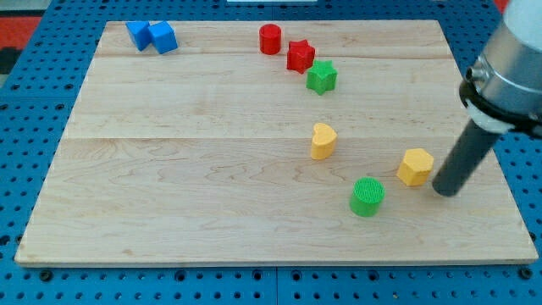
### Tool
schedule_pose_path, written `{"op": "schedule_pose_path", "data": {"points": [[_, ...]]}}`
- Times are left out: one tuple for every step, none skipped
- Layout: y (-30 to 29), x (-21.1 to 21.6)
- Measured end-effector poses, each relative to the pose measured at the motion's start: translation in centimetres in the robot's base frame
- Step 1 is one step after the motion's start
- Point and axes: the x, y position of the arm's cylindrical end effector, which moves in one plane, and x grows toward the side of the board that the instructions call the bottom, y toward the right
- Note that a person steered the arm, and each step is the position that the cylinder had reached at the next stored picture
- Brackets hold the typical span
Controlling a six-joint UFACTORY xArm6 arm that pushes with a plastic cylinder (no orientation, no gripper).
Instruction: Push the yellow hexagon in between green star and yellow heart
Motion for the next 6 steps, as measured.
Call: {"op": "schedule_pose_path", "data": {"points": [[-4.3, -3.2], [-6.1, -3.8], [-7.1, -7.8], [-8.2, -10.4], [-10.7, -10.2], [-8.7, -7.3]]}}
